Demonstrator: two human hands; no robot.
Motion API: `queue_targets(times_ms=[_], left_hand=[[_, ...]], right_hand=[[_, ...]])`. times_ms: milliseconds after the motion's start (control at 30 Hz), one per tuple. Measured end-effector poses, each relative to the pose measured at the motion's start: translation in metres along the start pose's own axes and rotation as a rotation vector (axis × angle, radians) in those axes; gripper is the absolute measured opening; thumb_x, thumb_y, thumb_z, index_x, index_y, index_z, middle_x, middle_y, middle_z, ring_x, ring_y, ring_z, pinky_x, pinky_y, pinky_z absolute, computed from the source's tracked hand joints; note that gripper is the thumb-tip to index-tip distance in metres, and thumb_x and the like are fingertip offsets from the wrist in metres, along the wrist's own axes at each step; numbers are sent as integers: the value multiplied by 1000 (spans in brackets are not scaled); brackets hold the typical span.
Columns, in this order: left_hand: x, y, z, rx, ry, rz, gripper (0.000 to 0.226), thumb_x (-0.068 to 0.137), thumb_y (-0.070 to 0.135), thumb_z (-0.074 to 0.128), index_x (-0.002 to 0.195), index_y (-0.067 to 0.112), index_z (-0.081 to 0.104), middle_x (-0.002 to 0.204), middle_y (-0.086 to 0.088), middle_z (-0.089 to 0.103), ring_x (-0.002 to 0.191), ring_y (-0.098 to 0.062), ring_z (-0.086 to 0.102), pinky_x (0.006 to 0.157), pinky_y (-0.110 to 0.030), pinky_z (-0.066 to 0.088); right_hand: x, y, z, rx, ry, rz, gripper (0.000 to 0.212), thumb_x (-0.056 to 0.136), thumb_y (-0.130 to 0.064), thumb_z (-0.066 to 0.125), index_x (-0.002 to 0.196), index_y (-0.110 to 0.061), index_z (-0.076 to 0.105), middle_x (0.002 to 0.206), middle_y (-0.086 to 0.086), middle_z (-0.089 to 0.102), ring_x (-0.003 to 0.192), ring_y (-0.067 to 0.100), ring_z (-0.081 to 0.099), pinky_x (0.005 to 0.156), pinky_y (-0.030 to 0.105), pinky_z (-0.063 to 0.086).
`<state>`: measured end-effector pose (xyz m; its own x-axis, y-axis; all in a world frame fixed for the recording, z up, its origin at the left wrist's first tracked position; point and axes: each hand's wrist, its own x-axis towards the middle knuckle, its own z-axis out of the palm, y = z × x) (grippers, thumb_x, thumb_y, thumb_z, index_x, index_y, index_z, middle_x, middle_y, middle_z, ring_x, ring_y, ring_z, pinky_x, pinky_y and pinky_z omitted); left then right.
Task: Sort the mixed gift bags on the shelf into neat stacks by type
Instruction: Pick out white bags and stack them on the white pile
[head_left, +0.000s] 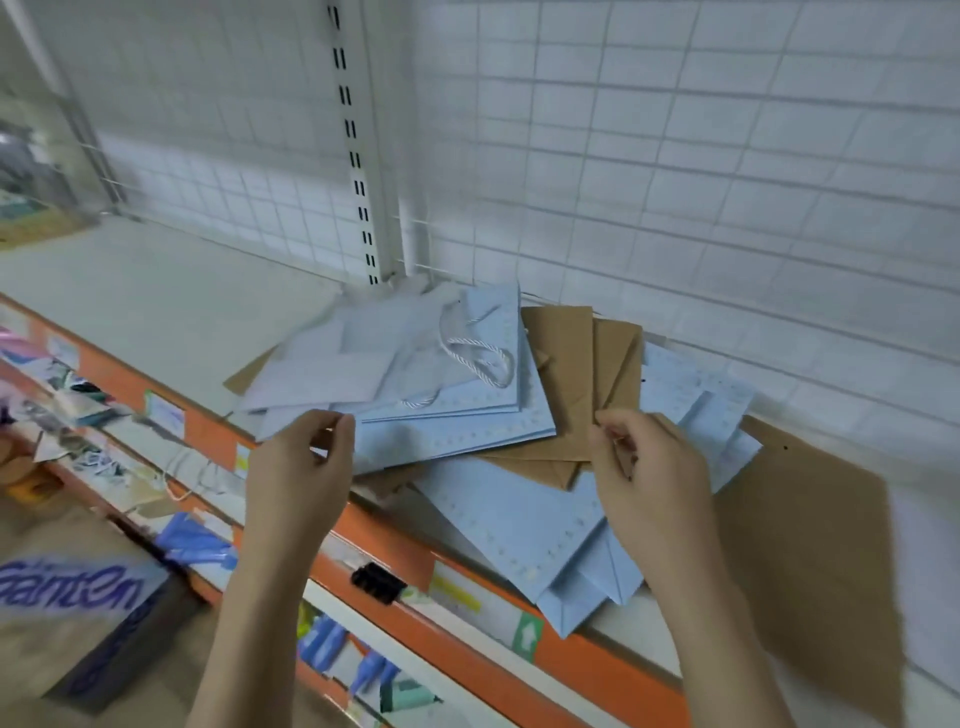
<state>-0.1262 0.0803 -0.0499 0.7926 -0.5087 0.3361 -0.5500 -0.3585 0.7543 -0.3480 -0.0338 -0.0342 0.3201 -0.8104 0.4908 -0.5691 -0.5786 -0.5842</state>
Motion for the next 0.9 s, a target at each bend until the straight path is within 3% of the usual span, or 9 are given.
queue_targets(times_ms=[133, 267, 333, 433, 567, 700, 800, 900], left_hand=[[44, -27, -3, -24, 0, -26, 19, 92, 17, 50, 94, 10, 67, 81, -5, 69, 80, -29, 61, 70, -30, 40], [100, -53, -4, -15, -39, 14, 18, 91, 17, 52, 93, 9, 68, 78, -6, 66, 68, -25, 55, 64, -24, 31], [128, -68, -5, 10, -116, 37, 19, 90, 21, 56, 97, 8, 67, 88, -9, 66, 76, -25, 57, 70, -25, 35], [165, -93, -6, 78, -247, 44, 40, 86, 32, 62, 114, 4, 61, 110, -19, 61, 99, -34, 58, 86, -36, 42], [197, -106, -1, 187, -410, -1, 75, 77, 51, 64, 130, 2, 45, 121, -24, 54, 113, -39, 50, 94, -39, 39], [212, -107, 6, 126, -514, -43, 89, 69, 53, 71, 132, -2, 38, 127, -23, 47, 118, -37, 45, 93, -38, 38], [223, -109, 13, 103, -610, -78, 86, 64, 56, 74, 121, -3, 45, 123, -19, 53, 115, -34, 49, 81, -33, 40], [234, -114, 16, 34, -643, -104, 87, 65, 51, 77, 124, -4, 44, 127, -17, 52, 117, -32, 49, 75, -27, 33]], right_hand=[[21, -22, 28, -18, 18, 18, 15, 89, -20, 56, 98, -12, 65, 87, -5, 58, 87, 17, 58, 75, 31, 48], [43, -45, 58, -66, 144, 100, 15, 89, -22, 57, 93, -12, 67, 82, -3, 63, 84, 22, 61, 74, 33, 47], [48, -63, 76, -83, 176, 161, 21, 87, -28, 53, 93, -13, 67, 86, 2, 67, 85, 22, 62, 74, 31, 46], [49, -96, 108, -149, 177, 219, 29, 83, -33, 47, 94, -15, 67, 87, 1, 68, 83, 23, 63, 77, 37, 48], [46, -120, 138, -293, 215, 303, 29, 82, -33, 47, 91, -15, 67, 88, 3, 69, 91, 29, 61, 81, 48, 48], [44, -130, 147, -310, 245, 343, 36, 83, -33, 45, 96, -8, 67, 93, 7, 68, 93, 29, 61, 84, 39, 46], [43, -137, 152, -318, 298, 377, 32, 85, -28, 51, 100, -4, 65, 94, 11, 66, 90, 30, 61, 77, 25, 36], [43, -140, 157, -320, 250, 505, 35, 86, -28, 62, 111, -4, 59, 104, 14, 62, 93, 28, 55, 72, 23, 28]])
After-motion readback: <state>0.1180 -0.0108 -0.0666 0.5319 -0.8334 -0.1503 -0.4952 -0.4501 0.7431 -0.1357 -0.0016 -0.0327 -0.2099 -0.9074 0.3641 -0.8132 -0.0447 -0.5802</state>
